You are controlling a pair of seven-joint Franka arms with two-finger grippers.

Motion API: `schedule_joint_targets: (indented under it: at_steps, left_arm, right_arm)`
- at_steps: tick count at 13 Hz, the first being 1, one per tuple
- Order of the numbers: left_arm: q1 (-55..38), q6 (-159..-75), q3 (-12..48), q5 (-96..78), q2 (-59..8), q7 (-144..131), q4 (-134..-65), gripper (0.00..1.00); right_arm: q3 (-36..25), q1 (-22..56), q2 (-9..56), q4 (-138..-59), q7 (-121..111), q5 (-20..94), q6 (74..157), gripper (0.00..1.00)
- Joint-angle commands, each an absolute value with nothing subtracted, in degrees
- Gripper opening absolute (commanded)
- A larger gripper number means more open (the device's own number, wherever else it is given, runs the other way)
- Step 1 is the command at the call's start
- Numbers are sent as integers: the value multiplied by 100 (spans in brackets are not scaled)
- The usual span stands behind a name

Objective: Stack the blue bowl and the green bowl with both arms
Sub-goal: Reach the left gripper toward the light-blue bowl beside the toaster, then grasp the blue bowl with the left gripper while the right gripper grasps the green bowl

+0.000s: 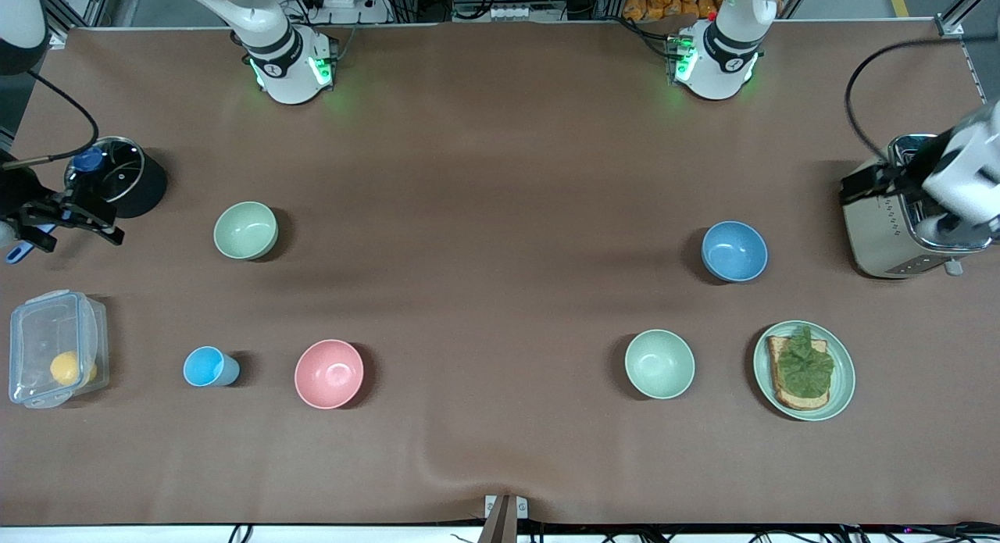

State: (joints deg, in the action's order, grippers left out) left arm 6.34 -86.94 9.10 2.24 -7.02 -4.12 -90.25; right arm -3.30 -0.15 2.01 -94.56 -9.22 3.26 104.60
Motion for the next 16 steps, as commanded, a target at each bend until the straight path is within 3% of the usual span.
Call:
schedule_joint_targets:
  at_steps: [1, 5, 9, 16]
  left_arm:
    - [694, -9454, 940, 158, -589, -281, -9972, 100]
    - [729, -10729, 932, 184, -843, -281, -11151, 100]
    - [817, -11432, 932, 219, -1282, -281, -11750, 100]
    - [1037, -12172, 914, 255, -2117, -272, -11804, 100]
  right_arm:
    - [-352, 9, 325, -9404, -861, 360, 10424, 100]
    - [-360, 9, 343, -9352, -870, 343, 10468, 100]
    - [-369, -53, 782, -9570, -975, 378, 10564, 100]
    - [-387, -237, 730, -10913, -1090, 413, 10801, 100]
